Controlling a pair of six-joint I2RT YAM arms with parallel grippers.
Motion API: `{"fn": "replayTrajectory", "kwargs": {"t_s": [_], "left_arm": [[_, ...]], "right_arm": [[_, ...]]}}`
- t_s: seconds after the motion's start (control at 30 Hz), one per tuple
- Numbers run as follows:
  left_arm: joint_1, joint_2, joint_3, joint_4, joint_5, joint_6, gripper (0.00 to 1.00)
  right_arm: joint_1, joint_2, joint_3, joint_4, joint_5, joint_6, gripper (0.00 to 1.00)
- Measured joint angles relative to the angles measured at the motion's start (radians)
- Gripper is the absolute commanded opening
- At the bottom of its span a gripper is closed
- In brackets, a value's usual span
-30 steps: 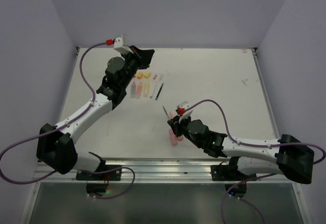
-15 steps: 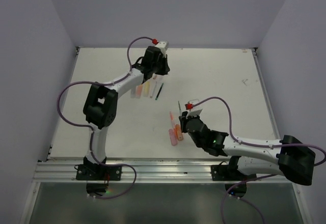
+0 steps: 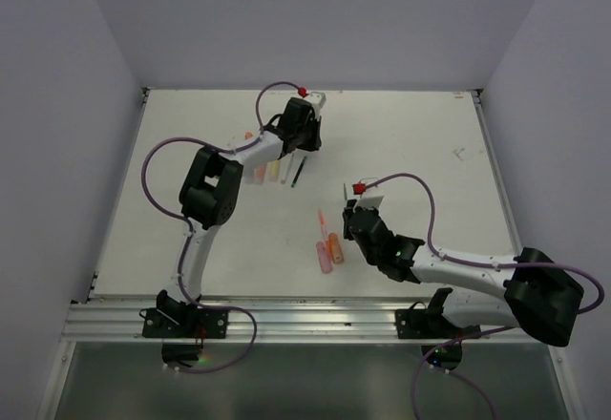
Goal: Open the pen caps
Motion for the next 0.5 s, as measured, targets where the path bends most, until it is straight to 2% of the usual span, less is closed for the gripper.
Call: {"fn": "replayTrajectory", "kwargs": {"t_s": [0.27,0.5], "left_arm": [[0.000,0.059,0.016,0.011,-0.006,0.000,0.09],[0.000,0.072,0.028,0.017,-0.018,0.000,0.20]], "right_arm": [[-0.031,0.026,0.000,-0.005,-0.027,0.014,0.00],[-0.032,0.045,0.000,-0.007,-0.051,0.018,0.00]]}}
